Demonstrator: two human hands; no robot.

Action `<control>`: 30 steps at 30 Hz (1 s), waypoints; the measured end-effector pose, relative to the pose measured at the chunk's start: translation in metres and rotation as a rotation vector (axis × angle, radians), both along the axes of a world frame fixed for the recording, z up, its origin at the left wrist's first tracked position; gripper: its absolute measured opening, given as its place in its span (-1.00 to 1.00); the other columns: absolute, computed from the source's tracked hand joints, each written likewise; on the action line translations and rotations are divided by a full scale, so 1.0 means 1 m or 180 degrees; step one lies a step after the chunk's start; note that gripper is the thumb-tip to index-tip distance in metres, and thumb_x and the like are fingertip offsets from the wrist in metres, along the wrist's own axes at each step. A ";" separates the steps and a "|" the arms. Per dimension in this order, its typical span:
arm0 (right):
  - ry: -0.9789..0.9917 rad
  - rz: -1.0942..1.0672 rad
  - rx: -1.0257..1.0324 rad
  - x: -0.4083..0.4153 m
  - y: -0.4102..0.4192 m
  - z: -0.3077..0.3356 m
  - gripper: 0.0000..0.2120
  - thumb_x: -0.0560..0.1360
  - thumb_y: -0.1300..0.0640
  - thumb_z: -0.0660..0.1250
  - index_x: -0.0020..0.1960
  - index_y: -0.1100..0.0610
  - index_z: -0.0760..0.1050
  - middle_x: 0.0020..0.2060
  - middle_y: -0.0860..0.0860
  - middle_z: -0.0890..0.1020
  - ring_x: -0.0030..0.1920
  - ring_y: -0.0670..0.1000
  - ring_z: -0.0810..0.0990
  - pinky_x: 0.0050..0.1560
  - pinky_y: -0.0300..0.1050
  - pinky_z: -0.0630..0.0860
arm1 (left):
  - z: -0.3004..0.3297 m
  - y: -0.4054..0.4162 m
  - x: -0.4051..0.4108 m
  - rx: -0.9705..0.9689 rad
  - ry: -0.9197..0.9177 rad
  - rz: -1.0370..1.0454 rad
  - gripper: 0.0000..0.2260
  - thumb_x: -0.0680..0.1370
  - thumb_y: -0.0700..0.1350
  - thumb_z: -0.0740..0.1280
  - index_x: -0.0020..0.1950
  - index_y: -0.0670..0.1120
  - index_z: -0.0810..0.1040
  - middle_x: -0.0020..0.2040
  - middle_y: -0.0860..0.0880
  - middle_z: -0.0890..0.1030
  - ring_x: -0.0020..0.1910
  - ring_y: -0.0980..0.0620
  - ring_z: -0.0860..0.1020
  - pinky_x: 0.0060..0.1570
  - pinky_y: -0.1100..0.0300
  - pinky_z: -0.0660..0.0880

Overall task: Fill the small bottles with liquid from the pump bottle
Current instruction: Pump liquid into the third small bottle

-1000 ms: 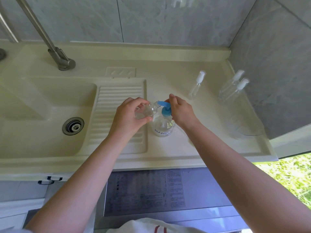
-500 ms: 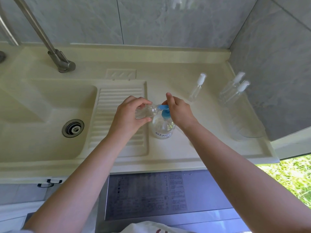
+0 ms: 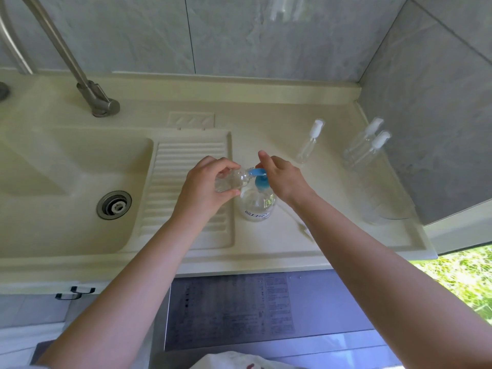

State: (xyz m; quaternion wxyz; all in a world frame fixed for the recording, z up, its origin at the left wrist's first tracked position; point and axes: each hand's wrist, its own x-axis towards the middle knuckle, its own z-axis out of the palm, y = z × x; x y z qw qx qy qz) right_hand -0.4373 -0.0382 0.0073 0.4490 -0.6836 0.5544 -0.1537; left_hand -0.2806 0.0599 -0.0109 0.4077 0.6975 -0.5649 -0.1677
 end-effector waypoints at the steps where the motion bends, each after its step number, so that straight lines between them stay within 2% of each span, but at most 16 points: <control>1: -0.0018 0.0013 -0.0077 0.001 0.000 0.000 -0.50 0.63 -0.24 0.06 0.09 0.13 0.58 0.01 0.08 0.61 0.02 0.09 0.54 0.04 -0.06 0.44 | 0.000 0.000 0.000 0.0005 0.0019 0.0003 -0.56 0.26 -0.23 0.61 0.08 0.01 0.64 -0.03 0.01 0.55 -0.03 0.08 0.59 0.12 0.32 0.47; 4: -0.0010 0.0157 -0.0324 0.005 0.001 -0.003 -0.55 0.68 -0.09 0.05 0.11 0.23 0.56 -0.02 0.11 0.60 0.04 0.14 0.52 0.01 -0.08 0.38 | -0.001 -0.001 -0.001 0.0026 0.0006 -0.0002 -0.56 0.26 -0.22 0.61 0.08 0.02 0.64 -0.04 0.01 0.54 -0.04 0.07 0.59 0.10 0.30 0.48; 6: -0.0007 0.0169 -0.0531 0.006 0.003 -0.008 -0.55 0.69 -0.06 0.04 0.08 0.25 0.56 -0.03 0.13 0.62 0.04 0.16 0.53 0.01 -0.06 0.39 | -0.003 0.000 -0.001 0.0069 -0.0027 0.0000 -0.56 0.26 -0.21 0.61 0.09 0.02 0.64 -0.05 0.01 0.54 -0.05 0.06 0.59 0.09 0.25 0.50; 8: 0.0094 0.0206 -0.0550 0.006 0.003 -0.009 -0.55 0.68 -0.09 0.05 0.09 0.23 0.56 -0.02 0.16 0.62 0.03 0.16 0.55 0.02 -0.04 0.41 | -0.004 0.000 -0.001 0.0062 -0.0050 0.0001 -0.55 0.25 -0.22 0.61 0.09 0.02 0.63 -0.06 0.00 0.54 -0.06 0.05 0.58 0.10 0.21 0.51; 11: 0.0316 0.0273 -0.0070 0.002 -0.008 -0.003 -0.54 0.63 -0.21 0.08 0.14 0.12 0.55 0.02 0.11 0.62 -0.03 0.12 0.56 0.06 -0.01 0.48 | -0.003 0.001 0.000 0.0047 -0.0082 0.0012 -0.55 0.25 -0.21 0.62 0.09 0.03 0.63 -0.07 0.02 0.53 -0.06 0.05 0.57 0.09 0.17 0.52; 14: 0.0524 0.0332 0.0202 0.008 -0.018 0.008 -0.43 0.59 -0.30 0.03 0.11 0.14 0.55 -0.16 0.15 0.63 -0.23 0.12 0.56 0.09 0.07 0.56 | -0.001 0.003 0.001 0.0005 -0.0067 0.0007 -0.55 0.25 -0.21 0.62 0.09 0.02 0.64 -0.07 0.02 0.53 -0.06 0.06 0.58 0.10 0.18 0.52; 16: 0.0784 0.0324 0.0198 0.017 -0.022 0.012 -0.38 0.59 -0.32 -0.03 0.09 0.17 0.55 -0.23 0.15 0.61 -0.31 0.12 0.55 -0.02 0.00 0.56 | -0.001 0.002 0.001 -0.0006 -0.0069 -0.0001 -0.54 0.25 -0.22 0.62 0.09 0.03 0.63 -0.06 0.02 0.53 -0.05 0.07 0.58 0.11 0.17 0.52; 19: 0.1097 0.0294 0.0151 0.029 -0.024 0.012 -0.45 0.60 -0.24 -0.03 0.12 0.17 0.52 -0.02 0.18 0.62 -0.18 0.17 0.55 -0.04 -0.04 0.52 | -0.001 0.002 0.002 -0.0015 -0.0073 0.0005 -0.54 0.24 -0.22 0.62 0.08 0.05 0.63 -0.06 0.02 0.53 -0.08 0.07 0.58 0.09 0.15 0.53; 22: 0.0970 0.0062 0.0114 0.033 -0.029 0.000 -0.81 0.60 0.17 0.10 0.11 0.23 0.40 0.15 0.19 0.56 -0.04 0.23 0.53 -0.05 -0.03 0.47 | -0.003 0.001 0.003 0.0013 -0.0131 0.0002 -0.54 0.24 -0.21 0.62 0.09 0.05 0.63 -0.07 0.03 0.52 -0.10 0.09 0.57 0.06 0.12 0.54; 23: 0.0964 0.0008 0.0016 0.033 -0.026 -0.003 -0.79 0.62 0.20 0.08 0.15 0.25 0.42 0.16 0.19 0.56 0.03 0.24 0.54 0.00 -0.01 0.48 | -0.004 0.001 0.003 0.0028 -0.0144 -0.0012 -0.54 0.24 -0.20 0.62 0.09 0.05 0.63 -0.07 0.03 0.52 -0.10 0.09 0.57 0.05 0.11 0.55; 26: 0.0975 -0.0077 -0.0179 0.032 -0.020 -0.012 -0.57 0.62 0.02 -0.07 0.13 0.13 0.54 0.09 0.15 0.62 0.07 0.24 0.54 0.08 0.02 0.48 | -0.007 0.001 0.002 0.0063 -0.0153 -0.0004 -0.55 0.25 -0.21 0.61 0.09 0.04 0.63 -0.08 0.04 0.51 -0.10 0.10 0.56 0.04 0.12 0.54; 30: 0.0813 -0.0120 0.0203 0.033 -0.022 -0.009 -0.57 0.60 -0.08 -0.05 0.08 0.14 0.50 0.09 0.13 0.61 0.03 0.20 0.52 0.08 -0.01 0.45 | -0.008 0.002 0.000 0.0035 -0.0095 0.0003 -0.54 0.25 -0.19 0.61 0.10 0.06 0.63 -0.07 0.04 0.52 -0.09 0.09 0.56 0.07 0.12 0.54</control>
